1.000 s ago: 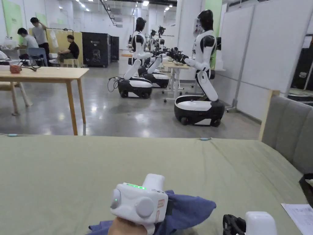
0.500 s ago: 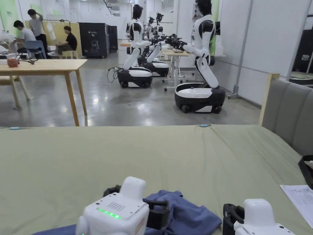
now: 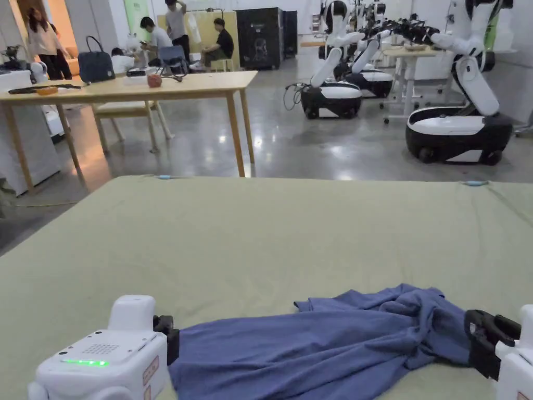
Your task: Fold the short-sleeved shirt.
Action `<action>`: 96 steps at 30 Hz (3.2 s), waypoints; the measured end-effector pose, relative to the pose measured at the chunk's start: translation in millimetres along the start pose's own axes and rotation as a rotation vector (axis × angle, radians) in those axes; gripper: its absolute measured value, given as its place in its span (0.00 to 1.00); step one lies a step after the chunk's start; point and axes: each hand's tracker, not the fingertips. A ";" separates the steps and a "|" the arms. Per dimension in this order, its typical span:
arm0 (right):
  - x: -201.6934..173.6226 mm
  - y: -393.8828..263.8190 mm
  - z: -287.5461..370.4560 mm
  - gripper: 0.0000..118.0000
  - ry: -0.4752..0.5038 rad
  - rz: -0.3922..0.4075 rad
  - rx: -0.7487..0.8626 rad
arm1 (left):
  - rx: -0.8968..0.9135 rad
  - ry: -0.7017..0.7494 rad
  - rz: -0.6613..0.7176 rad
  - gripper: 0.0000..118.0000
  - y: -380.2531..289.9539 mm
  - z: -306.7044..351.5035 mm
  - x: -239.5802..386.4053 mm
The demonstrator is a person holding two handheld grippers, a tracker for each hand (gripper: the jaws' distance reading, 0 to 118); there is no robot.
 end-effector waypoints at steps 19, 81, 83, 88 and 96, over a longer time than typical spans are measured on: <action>115.9 -36.1 -83.5 0.05 -0.215 -0.006 -0.257 | -0.381 0.013 -0.032 0.39 -5.7 -211.2 -36.9; 157.5 233.3 -192.3 0.06 -0.303 0.037 0.020 | 0.095 -0.006 0.096 0.00 258.4 -181.0 11.7; 161.7 220.0 -187.6 0.06 -0.304 0.035 0.006 | 0.076 -0.008 0.092 0.00 245.3 -182.4 11.3; 175.7 189.9 -137.4 0.06 -0.272 0.021 0.001 | 0.065 -0.038 0.032 0.00 208.5 -152.5 2.8; 177.6 58.1 -46.4 0.06 -0.211 0.154 -0.186 | -0.096 -0.085 -0.035 0.00 81.2 -73.2 -20.6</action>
